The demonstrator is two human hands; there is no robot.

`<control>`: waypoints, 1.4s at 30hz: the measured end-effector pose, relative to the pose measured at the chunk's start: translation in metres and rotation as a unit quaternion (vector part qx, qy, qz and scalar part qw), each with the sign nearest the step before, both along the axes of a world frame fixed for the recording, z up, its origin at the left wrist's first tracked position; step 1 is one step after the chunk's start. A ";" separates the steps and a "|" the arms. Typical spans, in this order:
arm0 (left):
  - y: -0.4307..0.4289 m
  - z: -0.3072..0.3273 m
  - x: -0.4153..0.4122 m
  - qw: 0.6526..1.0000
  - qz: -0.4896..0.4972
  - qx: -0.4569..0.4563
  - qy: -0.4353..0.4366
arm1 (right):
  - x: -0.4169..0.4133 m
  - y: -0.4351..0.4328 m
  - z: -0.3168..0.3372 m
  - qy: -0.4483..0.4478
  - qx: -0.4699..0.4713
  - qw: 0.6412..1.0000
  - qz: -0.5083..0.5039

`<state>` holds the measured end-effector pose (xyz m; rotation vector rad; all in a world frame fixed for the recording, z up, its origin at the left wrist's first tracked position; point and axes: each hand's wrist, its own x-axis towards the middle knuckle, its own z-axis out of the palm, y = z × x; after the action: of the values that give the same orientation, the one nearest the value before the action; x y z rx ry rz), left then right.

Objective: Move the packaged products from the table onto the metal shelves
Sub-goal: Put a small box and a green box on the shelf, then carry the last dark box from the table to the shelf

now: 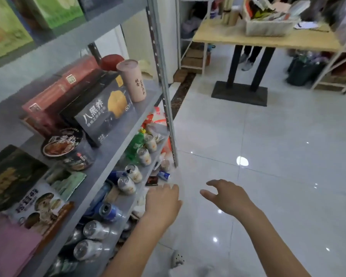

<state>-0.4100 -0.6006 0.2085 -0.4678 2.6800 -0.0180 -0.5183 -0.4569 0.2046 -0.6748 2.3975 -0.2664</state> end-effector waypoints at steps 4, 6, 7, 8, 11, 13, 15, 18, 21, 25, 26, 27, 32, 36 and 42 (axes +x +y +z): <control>0.044 -0.006 -0.010 0.997 -0.071 0.003 -0.004 | 0.016 0.058 -0.005 -0.003 -0.004 0.997 -0.076; 0.076 -0.009 -0.012 0.993 -0.117 0.004 -0.005 | 0.025 0.095 -0.007 0.001 0.003 0.993 -0.117; 0.094 -0.011 -0.012 0.990 -0.141 0.005 -0.007 | 0.031 0.115 -0.006 0.005 0.007 0.991 -0.136; 0.114 -0.012 -0.011 0.986 -0.166 0.005 -0.008 | 0.038 0.137 -0.006 0.012 0.007 0.987 -0.159; 0.178 -0.016 -0.003 0.970 -0.241 0.010 -0.013 | 0.068 0.209 -0.007 0.037 0.009 0.971 -0.237; 0.227 -0.017 0.007 0.957 -0.290 0.017 -0.007 | 0.099 0.263 -0.009 0.049 0.014 0.956 -0.288; 0.283 -0.017 0.021 0.941 -0.336 0.030 -0.002 | 0.140 0.322 -0.012 0.054 0.023 0.939 -0.339; 0.372 -0.016 0.054 0.909 -0.415 0.051 -0.005 | 0.214 0.413 -0.015 0.039 0.057 0.901 -0.429; 0.459 -0.014 0.095 0.864 -0.499 0.072 -0.003 | 0.295 0.492 -0.019 0.009 0.105 0.850 -0.516; 0.563 -0.014 0.143 0.785 -0.614 0.082 -0.005 | 0.390 0.565 -0.021 0.005 0.123 0.767 -0.629; 0.585 -0.016 0.154 0.761 -0.643 0.082 -0.002 | 0.409 0.578 -0.022 0.010 0.128 0.746 -0.653; 0.605 -0.019 0.164 0.740 -0.668 0.081 -0.004 | 0.427 0.590 -0.025 0.013 0.128 0.724 -0.677; 0.687 -0.032 0.205 0.646 -0.761 0.034 -0.052 | 0.496 0.621 -0.046 0.015 0.115 0.622 -0.774; 0.737 -0.056 0.232 0.579 -0.810 0.029 -0.089 | 0.541 0.629 -0.062 0.010 0.124 0.529 -0.840; 0.799 -0.069 0.305 0.482 -0.864 0.014 -0.145 | 0.635 0.634 -0.085 -0.011 0.138 0.381 -0.914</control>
<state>-0.1050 0.1987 0.1400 2.0695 1.5892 -0.5321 0.1168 0.1775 0.1192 2.3365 1.7762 -0.6068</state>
